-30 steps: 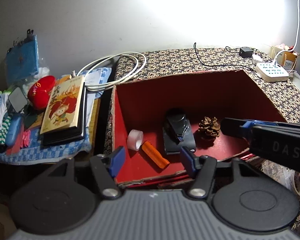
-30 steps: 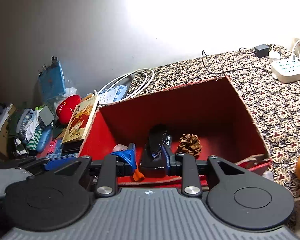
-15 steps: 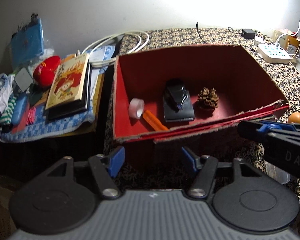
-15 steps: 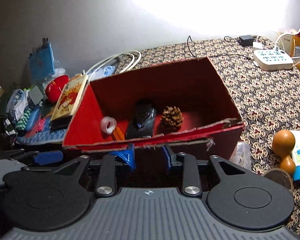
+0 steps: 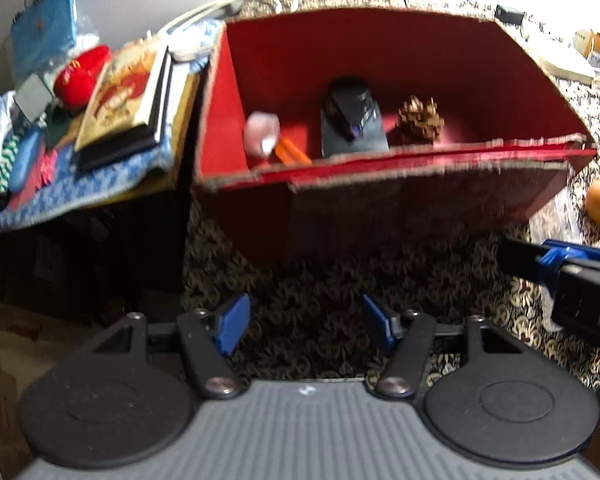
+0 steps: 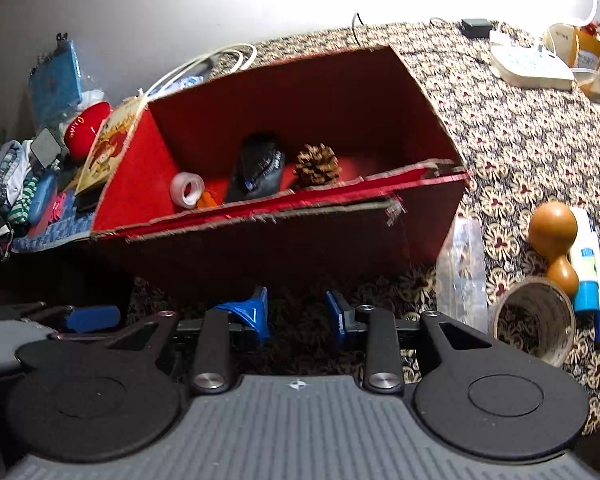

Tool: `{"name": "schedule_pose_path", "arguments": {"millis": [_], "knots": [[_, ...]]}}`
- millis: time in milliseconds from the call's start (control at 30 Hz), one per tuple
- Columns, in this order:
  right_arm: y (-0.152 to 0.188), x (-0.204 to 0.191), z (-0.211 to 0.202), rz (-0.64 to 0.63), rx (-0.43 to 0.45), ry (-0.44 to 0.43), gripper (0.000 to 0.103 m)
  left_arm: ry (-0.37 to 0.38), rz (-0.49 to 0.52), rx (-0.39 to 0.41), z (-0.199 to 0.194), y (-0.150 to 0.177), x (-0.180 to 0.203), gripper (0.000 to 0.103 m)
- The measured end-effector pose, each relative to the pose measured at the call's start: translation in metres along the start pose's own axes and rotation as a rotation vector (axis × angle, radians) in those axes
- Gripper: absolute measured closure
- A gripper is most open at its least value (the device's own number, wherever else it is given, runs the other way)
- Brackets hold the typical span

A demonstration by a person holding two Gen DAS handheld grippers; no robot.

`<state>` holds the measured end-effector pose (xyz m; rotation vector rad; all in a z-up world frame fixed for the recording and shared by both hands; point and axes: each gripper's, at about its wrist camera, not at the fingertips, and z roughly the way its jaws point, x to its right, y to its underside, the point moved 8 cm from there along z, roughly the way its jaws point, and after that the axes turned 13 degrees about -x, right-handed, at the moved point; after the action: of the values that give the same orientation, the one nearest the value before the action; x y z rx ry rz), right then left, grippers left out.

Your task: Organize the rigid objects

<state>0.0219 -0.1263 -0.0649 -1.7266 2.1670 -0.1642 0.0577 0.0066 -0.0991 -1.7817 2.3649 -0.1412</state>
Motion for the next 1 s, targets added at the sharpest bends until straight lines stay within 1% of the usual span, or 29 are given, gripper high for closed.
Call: {"name": "schedule_pose_path", "arguments": {"millis": [167, 333, 467, 733, 1000], "knots": [[0.004, 0.004, 0.003, 0.002, -0.023, 0.001, 0.087, -0.002, -0.004, -0.020, 0.006, 0.007, 0.004, 0.039], [0.003, 0.005, -0.001, -0.012, -0.022, -0.003, 0.087, -0.017, -0.006, -0.003, 0.001, 0.007, 0.006, 0.039], [-0.004, 0.007, -0.010, -0.016, -0.005, -0.013, 0.087, -0.018, -0.008, 0.017, -0.009, 0.002, 0.007, 0.039], [-0.030, 0.009, -0.032, -0.033, 0.070, -0.018, 0.086, -0.023, -0.009, 0.093, -0.039, -0.021, 0.010, 0.038], [-0.061, 0.005, -0.044, -0.049, 0.140, -0.020, 0.086, -0.055, -0.023, 0.163, -0.062, -0.055, 0.010, 0.038]]}}
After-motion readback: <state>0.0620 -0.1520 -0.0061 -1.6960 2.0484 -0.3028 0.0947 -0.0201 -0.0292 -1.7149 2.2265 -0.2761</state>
